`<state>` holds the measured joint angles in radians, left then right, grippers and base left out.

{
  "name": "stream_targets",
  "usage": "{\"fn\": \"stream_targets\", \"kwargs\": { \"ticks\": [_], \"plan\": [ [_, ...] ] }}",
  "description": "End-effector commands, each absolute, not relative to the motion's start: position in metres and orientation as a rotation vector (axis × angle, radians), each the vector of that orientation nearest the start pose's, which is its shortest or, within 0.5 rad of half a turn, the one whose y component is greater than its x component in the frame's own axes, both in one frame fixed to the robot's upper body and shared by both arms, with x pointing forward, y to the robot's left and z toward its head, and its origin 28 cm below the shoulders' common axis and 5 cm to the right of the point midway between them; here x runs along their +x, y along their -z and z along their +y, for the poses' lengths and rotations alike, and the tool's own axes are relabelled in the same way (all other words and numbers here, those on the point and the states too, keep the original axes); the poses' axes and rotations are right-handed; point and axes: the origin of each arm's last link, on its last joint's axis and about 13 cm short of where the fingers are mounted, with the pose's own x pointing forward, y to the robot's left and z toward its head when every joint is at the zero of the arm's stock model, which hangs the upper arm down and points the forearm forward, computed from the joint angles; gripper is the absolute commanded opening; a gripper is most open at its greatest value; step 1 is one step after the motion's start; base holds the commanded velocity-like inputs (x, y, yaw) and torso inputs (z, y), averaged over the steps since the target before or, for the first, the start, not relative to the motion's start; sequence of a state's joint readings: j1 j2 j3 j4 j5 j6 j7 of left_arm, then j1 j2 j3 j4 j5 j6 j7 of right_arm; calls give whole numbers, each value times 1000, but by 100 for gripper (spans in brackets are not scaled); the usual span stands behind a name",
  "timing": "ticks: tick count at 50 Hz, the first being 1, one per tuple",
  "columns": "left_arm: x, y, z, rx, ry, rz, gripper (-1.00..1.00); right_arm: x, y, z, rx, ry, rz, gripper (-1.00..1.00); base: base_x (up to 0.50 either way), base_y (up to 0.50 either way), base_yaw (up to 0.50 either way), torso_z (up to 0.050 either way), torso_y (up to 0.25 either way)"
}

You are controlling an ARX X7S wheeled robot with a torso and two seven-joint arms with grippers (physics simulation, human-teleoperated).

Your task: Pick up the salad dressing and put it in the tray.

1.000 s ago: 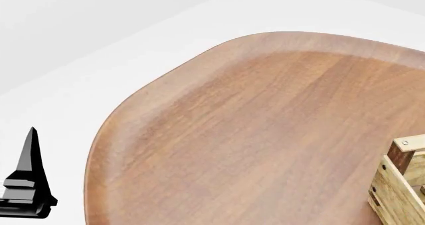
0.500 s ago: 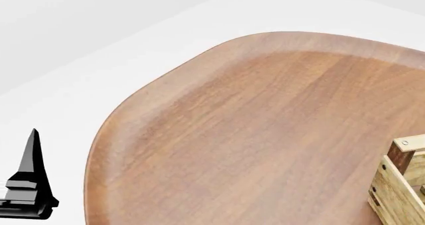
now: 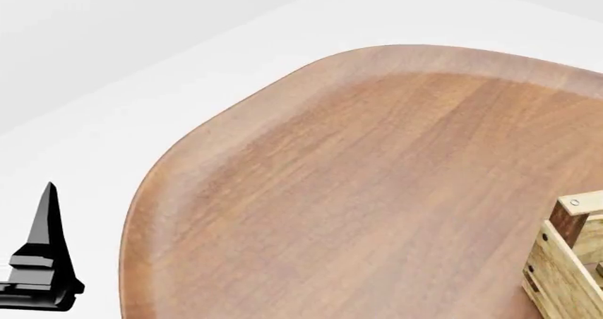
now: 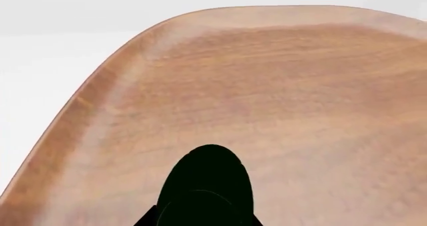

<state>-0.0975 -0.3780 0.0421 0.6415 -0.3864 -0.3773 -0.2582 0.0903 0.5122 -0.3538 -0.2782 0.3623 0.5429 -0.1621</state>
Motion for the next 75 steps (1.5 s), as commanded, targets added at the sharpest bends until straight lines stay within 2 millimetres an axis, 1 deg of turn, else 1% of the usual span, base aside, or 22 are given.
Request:
{"fn": "stream_targets", "kwargs": {
  "ticks": [1,11,12,16,24,27,33,41,44,46,50,52,54,57,63,70,71,75],
  "plan": [
    [206,-145,240,7,15,-307,100,205,-62,-138,-217,-537,304,-100,0,0,0,0,0],
    [204,-144,241,4,15,-308,100,204,-95,-145,-215,-460,249,-100,0,0,0,0,0],
    [204,-144,241,3,16,-307,100,204,-104,-146,-215,-451,232,-100,0,0,0,0,0],
    [204,-143,241,3,17,-307,100,205,-119,-147,-221,-442,205,-100,0,0,0,0,0],
    [204,-143,242,0,14,-305,100,211,-141,-150,-215,-394,145,-100,0,0,0,0,0],
    [204,-143,242,-1,13,-305,100,215,-151,-155,-216,-346,124,-100,0,0,0,0,0],
    [204,-142,241,-2,16,-303,100,220,-176,-171,-216,-219,65,-100,0,0,0,0,2],
    [204,-143,241,0,19,-304,100,227,-195,-193,-214,-79,24,-100,0,0,0,0,0],
    [204,-143,241,-1,19,-304,100,228,-198,-198,-209,-52,23,-100,0,0,0,0,0],
    [204,-143,241,-1,17,-303,100,232,-195,-205,-209,0,27,-100,0,0,0,0,0],
    [204,-143,241,0,18,-304,100,240,-197,-219,-211,90,24,-100,0,0,0,0,0],
    [203,-143,241,2,17,-306,100,248,-199,-232,-228,176,26,-100,0,0,0,0,5],
    [204,-143,241,1,16,-304,100,252,-196,-237,-235,214,32,-100,0,0,0,0,0],
    [204,-143,241,2,16,-304,100,262,-189,-251,-217,304,58,-100,0,0,0,0,0],
    [204,-143,241,3,16,-303,100,264,-190,-262,-207,363,52,-100,0,0,0,0,0],
    [204,-142,241,4,17,-302,100,266,-196,-279,-184,444,47,-100,0,0,0,0,0],
    [204,-142,241,5,17,-303,100,267,-200,-281,-178,457,49,-100,0,0,0,0,10],
    [205,-142,241,5,16,-303,100,270,-196,-289,-170,496,57,-100,0,0,0,0,0]
  ]
}}
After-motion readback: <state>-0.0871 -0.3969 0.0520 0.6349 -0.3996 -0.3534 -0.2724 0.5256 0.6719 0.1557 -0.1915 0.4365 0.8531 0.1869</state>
